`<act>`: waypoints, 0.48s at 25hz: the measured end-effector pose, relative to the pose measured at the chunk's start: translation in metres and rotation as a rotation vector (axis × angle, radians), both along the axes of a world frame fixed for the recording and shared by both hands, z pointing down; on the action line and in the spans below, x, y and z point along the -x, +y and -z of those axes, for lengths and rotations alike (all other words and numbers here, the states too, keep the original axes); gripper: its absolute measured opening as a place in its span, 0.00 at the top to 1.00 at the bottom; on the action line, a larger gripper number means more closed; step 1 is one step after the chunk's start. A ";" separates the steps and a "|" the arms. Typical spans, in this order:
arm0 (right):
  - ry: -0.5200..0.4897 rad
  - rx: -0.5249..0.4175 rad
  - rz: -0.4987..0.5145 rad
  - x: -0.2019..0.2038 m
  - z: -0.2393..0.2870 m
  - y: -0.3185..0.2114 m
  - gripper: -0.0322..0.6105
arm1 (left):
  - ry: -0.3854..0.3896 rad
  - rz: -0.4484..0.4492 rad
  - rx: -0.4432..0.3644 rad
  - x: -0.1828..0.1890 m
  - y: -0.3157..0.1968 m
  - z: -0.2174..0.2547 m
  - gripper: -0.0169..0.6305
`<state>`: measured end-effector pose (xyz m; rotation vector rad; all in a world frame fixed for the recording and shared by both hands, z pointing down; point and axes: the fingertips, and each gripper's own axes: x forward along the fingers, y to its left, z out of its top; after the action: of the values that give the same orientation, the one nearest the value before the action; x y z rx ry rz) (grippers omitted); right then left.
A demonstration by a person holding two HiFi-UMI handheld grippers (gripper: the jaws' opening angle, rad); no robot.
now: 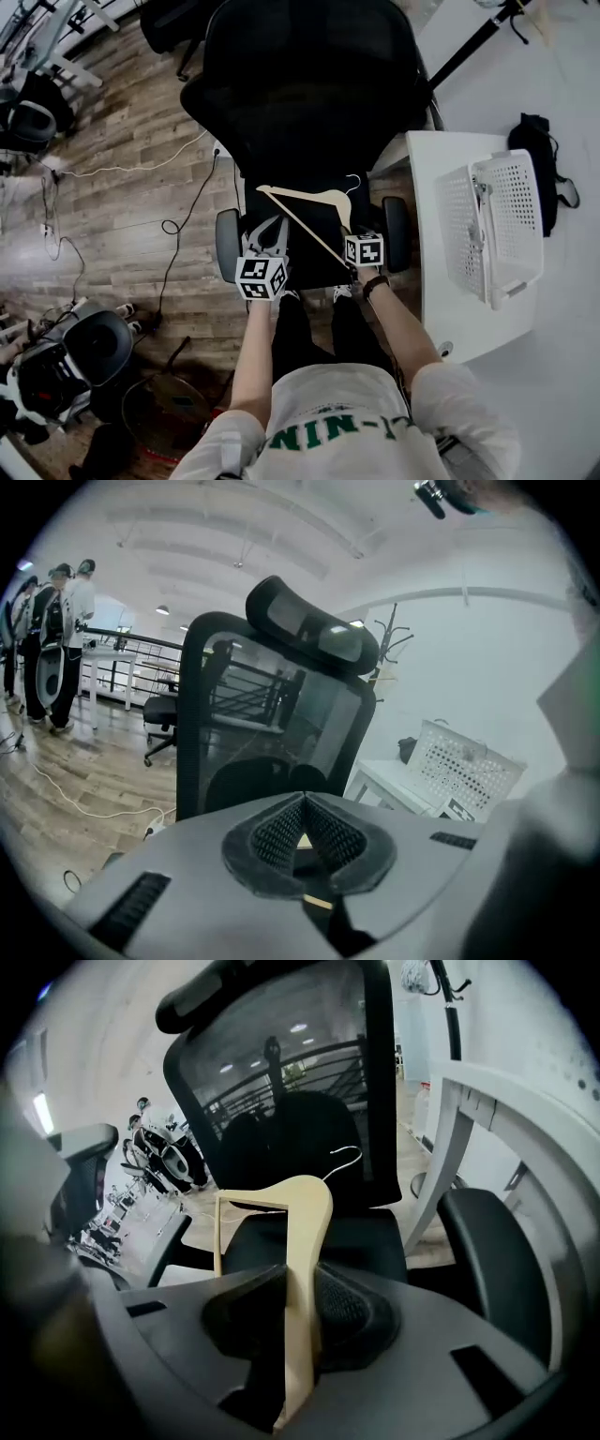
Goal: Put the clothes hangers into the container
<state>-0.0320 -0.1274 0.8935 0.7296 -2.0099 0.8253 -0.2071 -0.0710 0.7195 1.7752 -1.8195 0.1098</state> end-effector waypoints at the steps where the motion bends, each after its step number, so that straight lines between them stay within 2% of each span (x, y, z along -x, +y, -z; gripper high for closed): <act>1: -0.012 -0.015 -0.009 -0.001 0.014 -0.002 0.79 | -0.004 0.002 -0.010 0.000 0.000 0.010 0.95; 12: -0.135 -0.201 -0.017 -0.003 0.149 -0.003 0.79 | -0.078 -0.008 -0.140 -0.001 0.010 0.119 0.95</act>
<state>-0.0291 -0.1308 0.7442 0.8237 -2.2337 0.7046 -0.2063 -0.0613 0.6004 1.8988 -1.9163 0.0575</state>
